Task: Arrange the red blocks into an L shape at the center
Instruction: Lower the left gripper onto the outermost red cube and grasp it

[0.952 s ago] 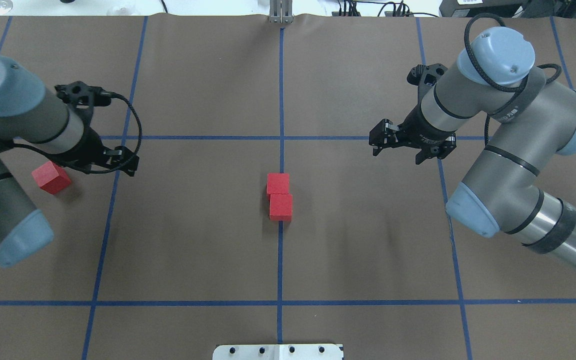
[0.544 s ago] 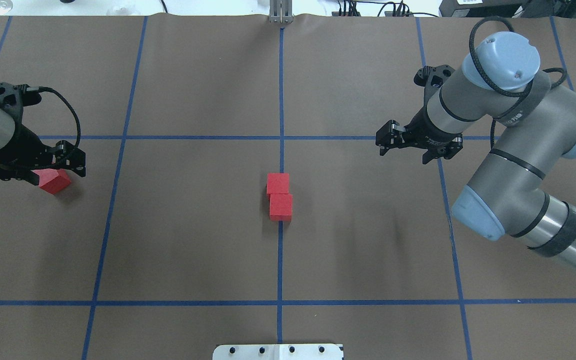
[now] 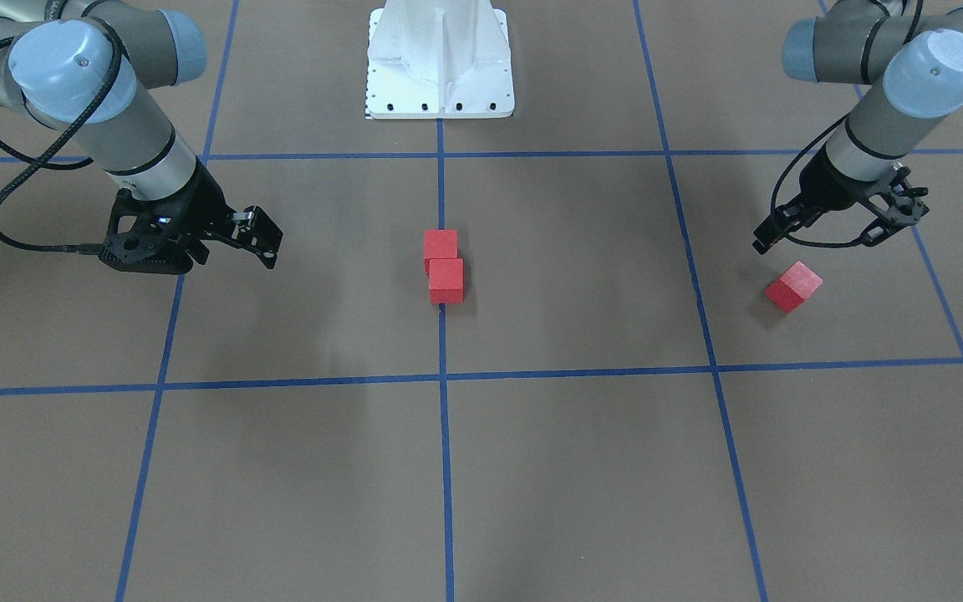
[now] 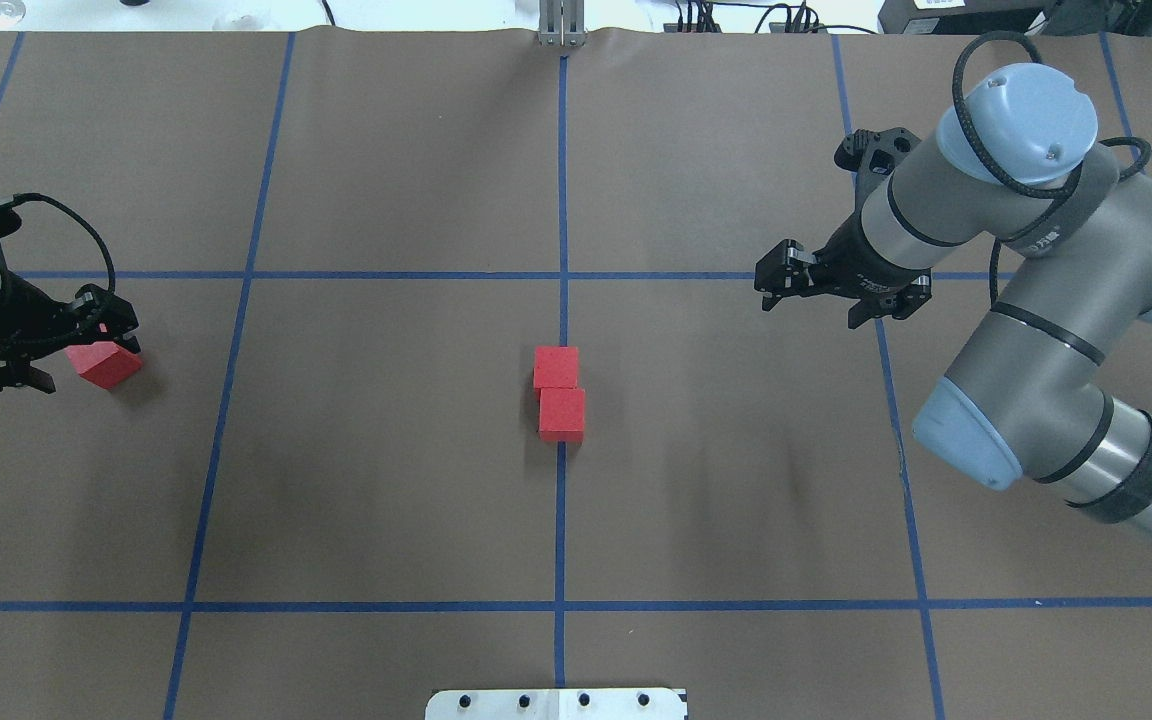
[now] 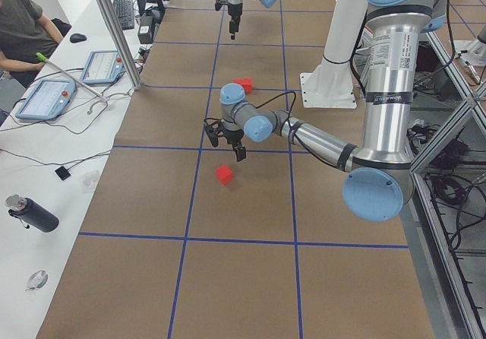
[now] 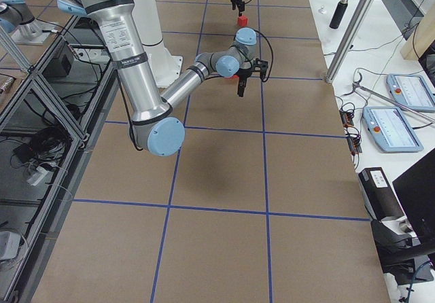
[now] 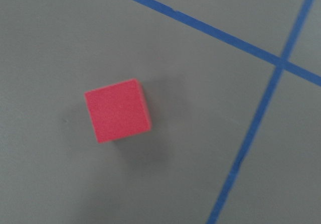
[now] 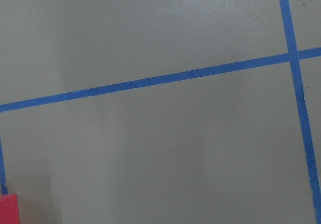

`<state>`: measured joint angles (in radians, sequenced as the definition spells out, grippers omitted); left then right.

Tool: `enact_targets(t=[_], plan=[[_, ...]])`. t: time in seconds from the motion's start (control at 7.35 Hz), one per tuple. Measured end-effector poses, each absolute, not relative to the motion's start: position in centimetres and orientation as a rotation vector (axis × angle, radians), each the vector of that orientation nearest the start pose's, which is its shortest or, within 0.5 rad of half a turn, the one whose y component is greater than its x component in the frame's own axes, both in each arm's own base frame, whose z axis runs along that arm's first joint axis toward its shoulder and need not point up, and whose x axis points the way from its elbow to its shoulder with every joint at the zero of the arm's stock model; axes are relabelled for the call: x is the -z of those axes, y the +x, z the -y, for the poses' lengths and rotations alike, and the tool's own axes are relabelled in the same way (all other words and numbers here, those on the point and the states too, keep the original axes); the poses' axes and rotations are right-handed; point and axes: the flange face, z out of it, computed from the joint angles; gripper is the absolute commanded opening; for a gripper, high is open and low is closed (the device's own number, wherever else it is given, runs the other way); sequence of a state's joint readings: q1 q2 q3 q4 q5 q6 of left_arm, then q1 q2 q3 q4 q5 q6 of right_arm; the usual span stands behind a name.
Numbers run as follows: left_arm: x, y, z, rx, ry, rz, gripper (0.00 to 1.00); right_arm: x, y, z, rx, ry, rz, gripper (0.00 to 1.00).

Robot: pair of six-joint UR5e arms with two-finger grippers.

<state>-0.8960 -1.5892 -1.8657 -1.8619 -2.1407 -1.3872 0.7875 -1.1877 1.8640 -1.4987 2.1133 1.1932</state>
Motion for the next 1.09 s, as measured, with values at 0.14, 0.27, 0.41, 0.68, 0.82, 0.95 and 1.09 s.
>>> enact_targets(t=[0.14,0.27,0.41,0.68,0.82,0.95,1.09], plan=[[-49.2,25.9,45.1,0.518,-0.182,-0.785,1.00,-30.6,-36.3,48.0,-0.180,-0.027,0.891,1.00],[-50.5,26.2,45.5,0.523,-0.190,-0.769,1.00,-30.7,-36.3,48.0,-0.182,-0.024,0.888,1.00],[-51.5,26.6,46.0,0.528,-0.197,-0.754,1.00,-30.7,-36.4,48.0,-0.182,-0.022,0.887,1.00],[-52.5,27.2,46.8,0.533,-0.207,-0.737,1.00,-30.6,-36.4,48.1,-0.182,-0.021,0.887,1.00],[-52.5,27.9,47.9,0.538,-0.207,-0.737,0.99,-30.5,-36.5,48.1,-0.181,-0.020,0.888,1.00],[-52.4,28.6,49.1,0.543,-0.207,-0.736,0.99,-30.4,-36.5,48.1,-0.181,-0.018,0.890,1.00],[-52.7,28.9,49.9,0.547,-0.209,-0.730,0.97,-30.2,-36.5,48.1,-0.180,-0.016,0.892,1.00]])
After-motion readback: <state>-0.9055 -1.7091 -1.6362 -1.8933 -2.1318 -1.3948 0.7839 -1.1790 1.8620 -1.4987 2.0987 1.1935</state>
